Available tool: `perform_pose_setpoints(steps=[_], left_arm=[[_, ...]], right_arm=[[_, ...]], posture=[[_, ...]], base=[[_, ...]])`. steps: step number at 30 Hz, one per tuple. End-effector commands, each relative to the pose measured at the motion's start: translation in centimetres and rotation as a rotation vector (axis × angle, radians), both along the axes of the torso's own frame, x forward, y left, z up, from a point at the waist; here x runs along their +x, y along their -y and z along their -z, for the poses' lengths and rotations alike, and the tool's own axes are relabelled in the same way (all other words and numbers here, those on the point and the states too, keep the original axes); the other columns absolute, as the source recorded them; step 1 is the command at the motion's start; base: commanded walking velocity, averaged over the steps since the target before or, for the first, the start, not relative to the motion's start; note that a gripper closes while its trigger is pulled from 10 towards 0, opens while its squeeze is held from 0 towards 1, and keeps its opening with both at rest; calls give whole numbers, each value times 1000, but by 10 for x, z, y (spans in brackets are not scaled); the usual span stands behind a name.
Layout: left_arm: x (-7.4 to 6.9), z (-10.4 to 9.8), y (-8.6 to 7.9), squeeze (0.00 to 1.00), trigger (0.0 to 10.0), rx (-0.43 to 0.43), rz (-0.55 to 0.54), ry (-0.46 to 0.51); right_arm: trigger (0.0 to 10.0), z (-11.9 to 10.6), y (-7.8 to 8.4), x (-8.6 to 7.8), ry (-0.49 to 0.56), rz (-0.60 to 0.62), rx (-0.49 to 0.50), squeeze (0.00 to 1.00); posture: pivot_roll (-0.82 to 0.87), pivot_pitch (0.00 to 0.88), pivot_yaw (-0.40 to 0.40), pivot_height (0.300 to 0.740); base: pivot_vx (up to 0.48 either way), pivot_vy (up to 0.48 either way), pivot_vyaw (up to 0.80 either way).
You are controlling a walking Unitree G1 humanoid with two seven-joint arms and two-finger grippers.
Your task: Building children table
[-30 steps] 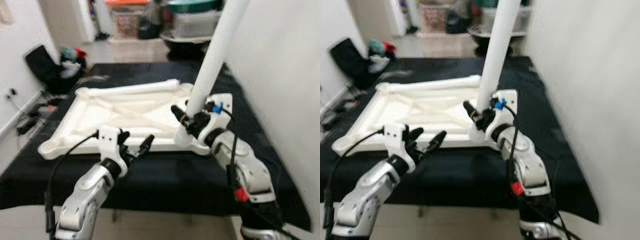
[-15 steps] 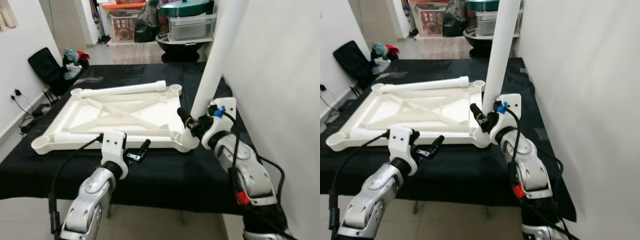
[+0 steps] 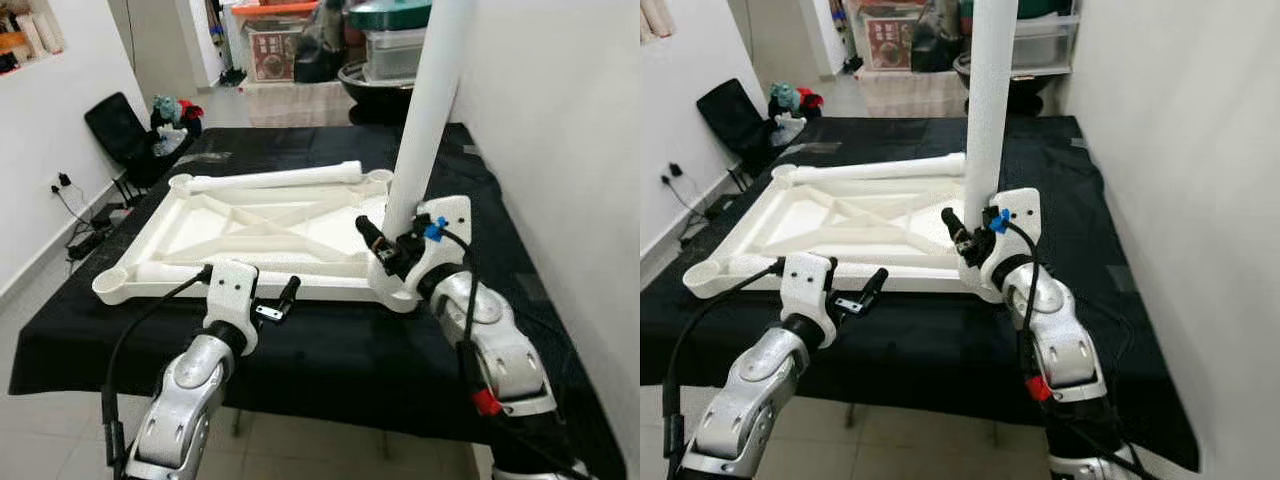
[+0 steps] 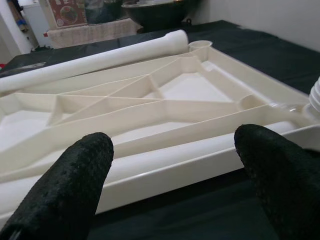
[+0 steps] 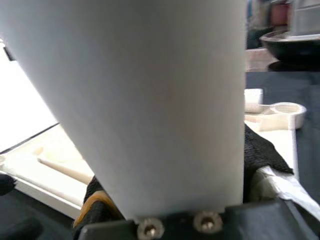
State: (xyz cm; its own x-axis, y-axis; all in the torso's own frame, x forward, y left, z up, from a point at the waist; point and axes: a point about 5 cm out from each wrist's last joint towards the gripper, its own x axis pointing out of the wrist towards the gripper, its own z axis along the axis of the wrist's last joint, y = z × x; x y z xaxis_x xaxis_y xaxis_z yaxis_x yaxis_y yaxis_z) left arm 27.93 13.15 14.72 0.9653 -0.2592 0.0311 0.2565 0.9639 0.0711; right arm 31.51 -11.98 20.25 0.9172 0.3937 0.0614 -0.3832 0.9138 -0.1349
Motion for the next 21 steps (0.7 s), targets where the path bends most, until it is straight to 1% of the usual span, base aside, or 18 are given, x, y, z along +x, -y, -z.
perform_pose_setpoints(steps=[1,3,4,6,10,11,12,14,15,17,18,19,21], left_arm=[[-2,-5,4,0,10000,-17,46,19],[-3,-6,5,0,10000,-29,59,18],[-3,-8,5,0,10000,-42,66,24],[-3,-11,6,0,10000,-47,65,29],[-3,-14,8,0,10000,-50,69,41],[-3,-14,8,0,10000,-50,72,41],[-3,-14,8,0,10000,-50,72,41],[-5,-13,10,0,10000,-47,76,41],[-5,-13,10,0,10000,-47,76,41],[-8,-11,9,0,10000,-40,85,36],[-8,-11,9,0,10000,-40,85,36],[-10,-10,7,0,10000,-39,89,31],[-10,-10,7,0,10000,-39,90,30]], right_arm=[[10000,-1,-1,1,5,-8,9,0],[10000,0,-2,1,-8,-16,17,0],[10000,1,-3,1,-24,-30,29,0],[10000,0,-3,1,-24,-31,29,0],[10000,-2,-2,0,-7,-30,16,0],[10000,-3,-4,-2,-3,-68,24,0],[10000,-3,-4,-2,-3,-68,24,0],[10000,-5,-6,-6,12,-128,29,0],[10000,-5,-6,-6,12,-128,29,0],[10000,-6,-8,-12,32,-195,-1,0],[10000,-6,-8,-12,32,-195,-1,0],[10000,-7,-10,-14,42,-217,-20,0],[10000,-7,-10,-14,45,-213,-29,0]], posture=[[-91,0,16,740],[-91,0,16,740],[-88,0,16,740],[-87,0,17,740],[-87,0,15,740],[-86,0,16,740],[-86,0,16,740],[-81,0,13,740],[-81,0,13,740],[-79,0,12,740],[-79,0,12,740],[-79,0,13,740],[-79,0,13,740]], base=[[0,0,0],[0,0,0],[0,0,-800],[0,0,-800],[0,0,0],[0,0,0],[0,0,0],[0,0,0],[0,0,0],[0,0,800],[0,0,800],[0,0,0],[0,0,0]])
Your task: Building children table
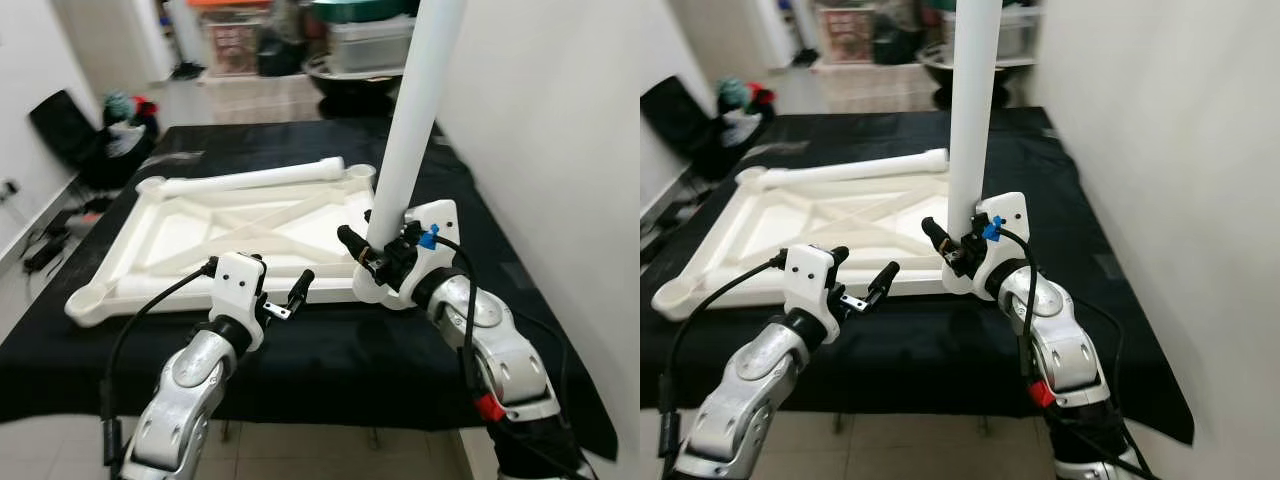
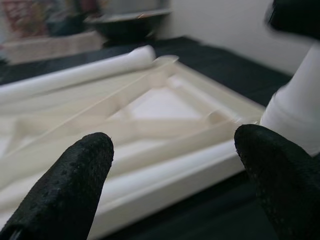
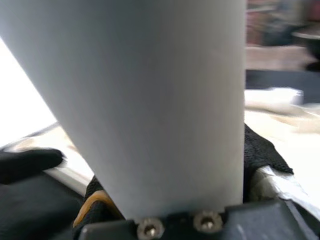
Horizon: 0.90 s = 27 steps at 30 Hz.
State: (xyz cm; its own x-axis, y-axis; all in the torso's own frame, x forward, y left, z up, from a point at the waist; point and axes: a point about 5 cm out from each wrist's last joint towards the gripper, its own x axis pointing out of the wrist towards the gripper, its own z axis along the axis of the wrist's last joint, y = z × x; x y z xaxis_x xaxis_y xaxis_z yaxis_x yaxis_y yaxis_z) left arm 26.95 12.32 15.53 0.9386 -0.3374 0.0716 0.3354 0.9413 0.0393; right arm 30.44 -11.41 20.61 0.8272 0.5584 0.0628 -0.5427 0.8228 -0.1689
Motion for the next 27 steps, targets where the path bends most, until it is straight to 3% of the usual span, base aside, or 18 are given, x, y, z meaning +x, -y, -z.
perform_pose_setpoints(steps=[1,12,17,27], left_arm=[[-1,-2,-1,0,10000,3,6,0],[1,-4,5,0,10000,-9,30,3],[2,-6,5,0,10000,-9,43,8],[3,-10,8,0,10000,-16,54,19]], right_arm=[[10000,-3,-4,-2,20,-17,4,0],[10000,-2,3,2,10,29,-3,0],[10000,6,9,4,-60,58,26,0],[10000,-1,11,7,-17,86,32,0]], posture=[[-82,0,11,740],[-79,0,23,740],[-62,0,23,740],[-85,1,19,740]], base=[[0,0,0],[141,0,0],[259,0,-160],[273,0,0]])
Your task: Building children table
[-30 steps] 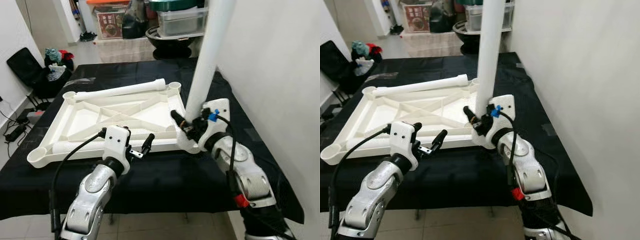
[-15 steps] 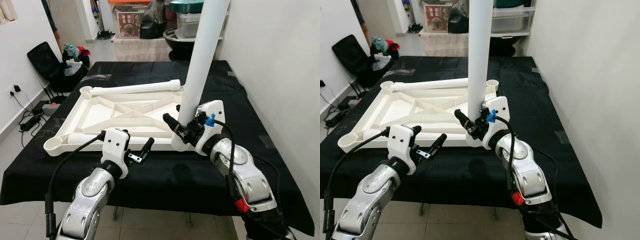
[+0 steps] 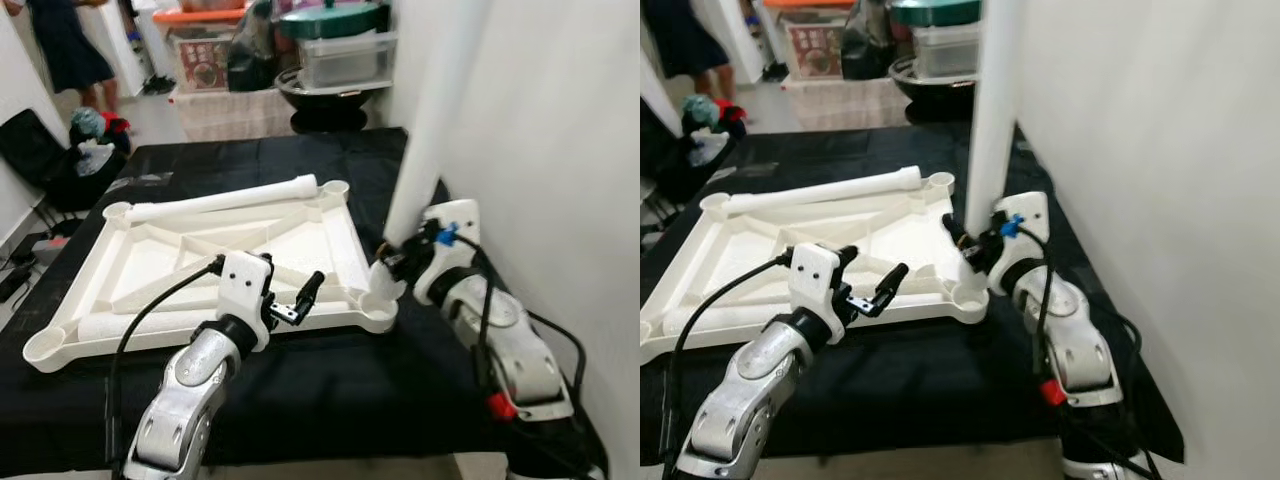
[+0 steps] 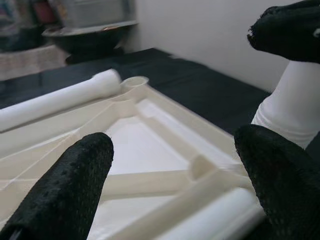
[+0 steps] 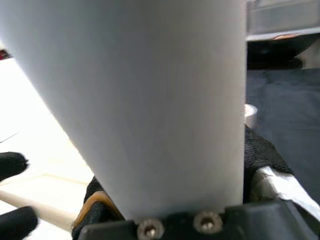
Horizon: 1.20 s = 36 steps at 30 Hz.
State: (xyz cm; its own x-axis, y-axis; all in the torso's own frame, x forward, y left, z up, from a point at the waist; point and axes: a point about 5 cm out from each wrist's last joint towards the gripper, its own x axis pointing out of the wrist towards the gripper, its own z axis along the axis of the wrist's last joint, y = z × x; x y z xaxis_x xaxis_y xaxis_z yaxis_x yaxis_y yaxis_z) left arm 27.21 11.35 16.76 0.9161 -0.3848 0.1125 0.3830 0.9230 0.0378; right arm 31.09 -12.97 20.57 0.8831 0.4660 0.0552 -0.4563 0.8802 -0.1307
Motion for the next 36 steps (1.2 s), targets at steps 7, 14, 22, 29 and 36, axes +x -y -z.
perform_pose_setpoints(steps=[7,14,22,29,36], left_arm=[[2,2,-2,0,10000,-3,-1,-17],[2,5,6,0,10000,5,35,-34],[-7,14,6,0,10000,13,72,-82],[-17,22,3,0,10000,25,103,-143],[-32,26,5,0,10000,100,209,-150]], right_arm=[[10000,-3,-5,1,11,-21,2,0],[10000,-5,-7,3,17,-40,-20,0],[10000,-7,1,0,6,-95,-57,0],[10000,-7,10,-13,-38,-303,-162,0],[10000,-5,10,-29,-85,-519,-266,0]], posture=[[-90,3,12,740],[-89,1,8,740],[-91,14,8,740],[-93,48,12,740],[-97,70,14,740]], base=[[292,0,0],[84,0,0],[0,-420,0],[0,0,0],[0,0,0]])
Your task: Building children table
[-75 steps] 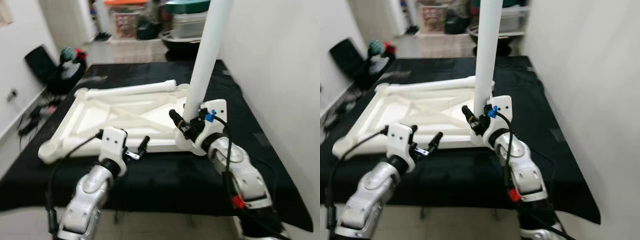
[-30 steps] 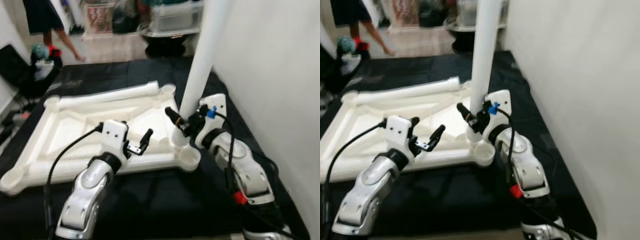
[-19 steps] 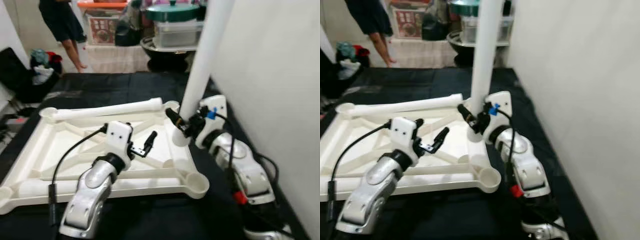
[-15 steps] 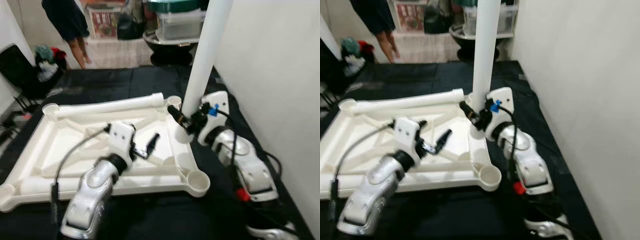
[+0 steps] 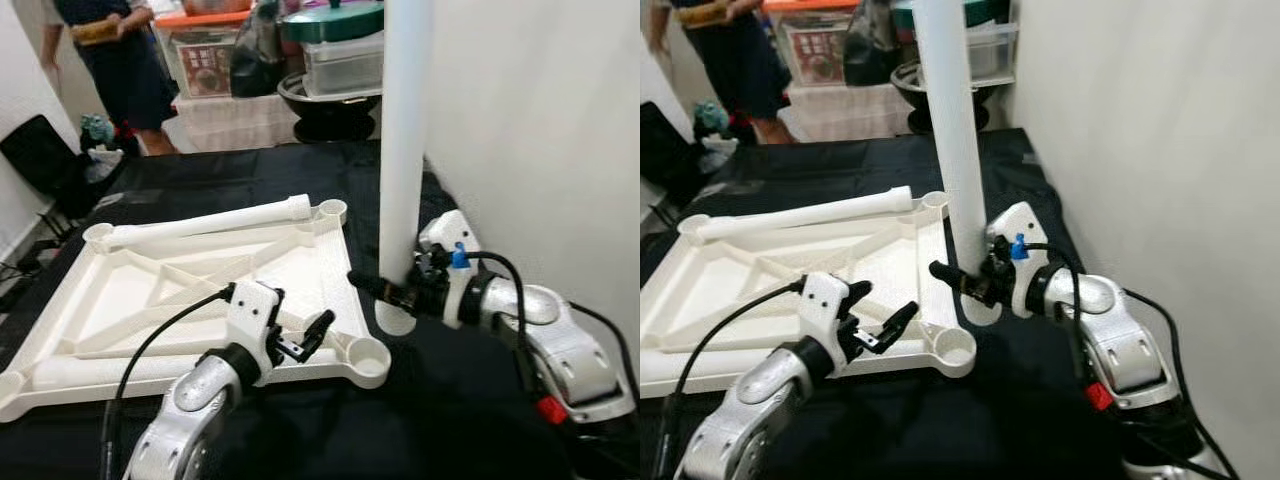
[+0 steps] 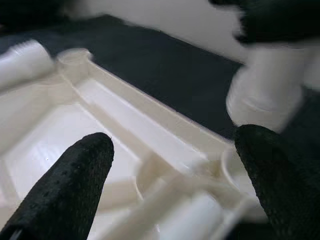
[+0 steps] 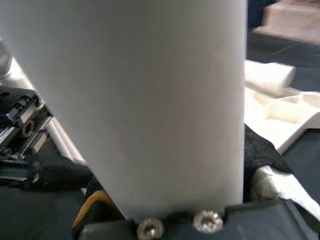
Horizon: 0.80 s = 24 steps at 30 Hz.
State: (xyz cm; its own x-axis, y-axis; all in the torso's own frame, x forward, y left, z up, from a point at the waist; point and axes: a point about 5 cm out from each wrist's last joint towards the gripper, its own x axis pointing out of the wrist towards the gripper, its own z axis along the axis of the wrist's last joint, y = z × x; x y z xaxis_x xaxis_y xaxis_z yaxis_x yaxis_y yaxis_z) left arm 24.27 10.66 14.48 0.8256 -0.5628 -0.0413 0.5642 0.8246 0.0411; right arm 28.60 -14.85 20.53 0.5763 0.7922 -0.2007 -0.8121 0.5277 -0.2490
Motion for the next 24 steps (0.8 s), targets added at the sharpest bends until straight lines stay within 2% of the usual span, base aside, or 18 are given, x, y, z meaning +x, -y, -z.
perform_pose_setpoints(steps=[1,3,4,5,6,8,12,14,15,16,18,19,21,24], left_arm=[[-9,5,-2,0,10000,47,56,-22],[-24,9,-3,0,10000,61,138,-49],[-24,9,-3,0,10000,61,138,-49],[-40,8,-3,0,10000,32,227,-76],[-40,8,-3,0,10000,32,227,-76],[-50,7,-4,0,10000,22,279,-88],[-55,5,-11,0,10000,49,277,-78],[-52,3,-16,0,10000,76,243,-61],[-46,1,-22,0,10000,97,185,-41],[-46,1,-22,0,10000,97,185,-41],[-36,-4,-31,0,10000,120,87,-10],[-36,-4,-31,0,10000,120,87,-10],[-23,-8,-33,0,10000,132,-24,16],[-17,-9,-30,0,10000,131,-81,27]], right_arm=[[10000,-7,-6,-3,19,-74,-3,0],[10000,-12,-2,1,16,-96,-2,0],[10000,-12,-2,1,16,-96,-2,0],[10000,-16,-1,0,-18,-156,27,0],[10000,-16,-1,0,-18,-156,27,0],[10000,-17,0,-3,-43,-216,30,0],[10000,-20,5,-3,-74,-263,41,0],[10000,-21,6,-3,-81,-271,54,0],[10000,-24,8,-1,-79,-262,71,0],[10000,-24,8,-1,-79,-262,71,0],[10000,-27,10,4,-64,-228,98,0],[10000,-27,10,4,-64,-228,98,0],[10000,-29,10,15,-25,-130,141,0],[10000,-30,9,22,-4,-61,185,0]], posture=[[-89,83,15,740],[-81,89,13,740],[-81,89,13,740],[-76,96,12,740],[-76,96,12,740],[-74,99,12,740],[-58,108,2,740],[-54,109,0,740],[-48,110,-4,740],[-48,110,-4,740],[-47,109,-2,740],[-47,109,-2,740],[-47,102,-3,740],[-47,92,-1,740]], base=[[0,0,0],[0,0,0],[0,0,0],[0,0,0],[0,0,0],[0,0,0],[0,0,0],[0,0,0],[0,0,0],[0,0,0],[0,0,0],[0,0,0],[0,0,0],[0,0,0]])
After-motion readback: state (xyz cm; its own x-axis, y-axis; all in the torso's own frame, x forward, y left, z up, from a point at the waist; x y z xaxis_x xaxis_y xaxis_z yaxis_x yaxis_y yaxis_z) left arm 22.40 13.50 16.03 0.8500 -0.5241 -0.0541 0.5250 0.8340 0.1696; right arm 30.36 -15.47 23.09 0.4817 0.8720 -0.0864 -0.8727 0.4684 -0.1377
